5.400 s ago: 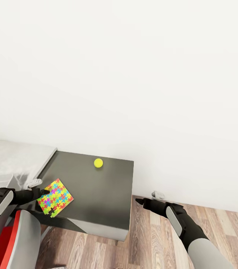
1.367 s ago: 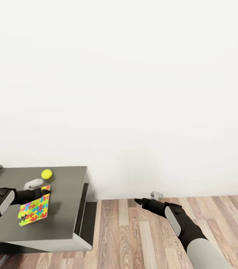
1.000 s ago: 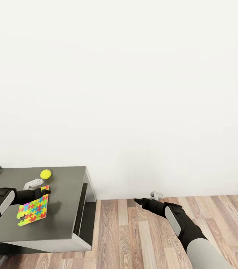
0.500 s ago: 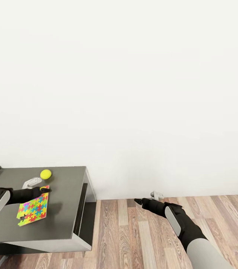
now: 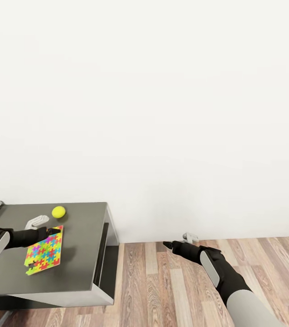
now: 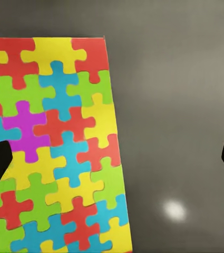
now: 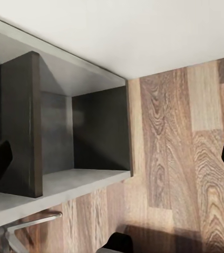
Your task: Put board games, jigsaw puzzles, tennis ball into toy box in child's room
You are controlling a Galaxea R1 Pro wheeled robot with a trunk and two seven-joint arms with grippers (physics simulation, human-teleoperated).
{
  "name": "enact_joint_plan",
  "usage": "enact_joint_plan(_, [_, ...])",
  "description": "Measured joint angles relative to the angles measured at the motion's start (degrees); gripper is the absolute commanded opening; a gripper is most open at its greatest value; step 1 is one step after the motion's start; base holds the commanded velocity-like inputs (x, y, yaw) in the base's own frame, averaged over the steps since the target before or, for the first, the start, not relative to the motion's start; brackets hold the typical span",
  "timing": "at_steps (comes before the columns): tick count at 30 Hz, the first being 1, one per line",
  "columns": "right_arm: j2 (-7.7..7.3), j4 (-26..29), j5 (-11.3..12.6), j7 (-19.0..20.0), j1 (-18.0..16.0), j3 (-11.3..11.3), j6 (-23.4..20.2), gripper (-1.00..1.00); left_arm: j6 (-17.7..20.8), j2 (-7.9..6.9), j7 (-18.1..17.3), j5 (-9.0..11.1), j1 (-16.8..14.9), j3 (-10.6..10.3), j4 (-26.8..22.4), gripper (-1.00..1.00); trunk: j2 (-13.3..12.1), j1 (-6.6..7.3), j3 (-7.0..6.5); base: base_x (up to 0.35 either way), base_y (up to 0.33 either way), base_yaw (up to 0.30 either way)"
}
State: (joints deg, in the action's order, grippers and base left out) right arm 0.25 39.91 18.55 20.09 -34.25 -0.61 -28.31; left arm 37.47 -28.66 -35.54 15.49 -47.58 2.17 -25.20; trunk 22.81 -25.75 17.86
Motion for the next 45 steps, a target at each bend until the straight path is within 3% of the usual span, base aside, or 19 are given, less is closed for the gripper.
enact_joint_plan(45, [0.01,0.01,-0.04,0.0,0.0,-0.02,0.03,1.0,-0.06,0.18,0.06,-0.12,0.03,0.01,-0.01,1.0,0.0,0.0,0.0,0.0,0.111,0.0])
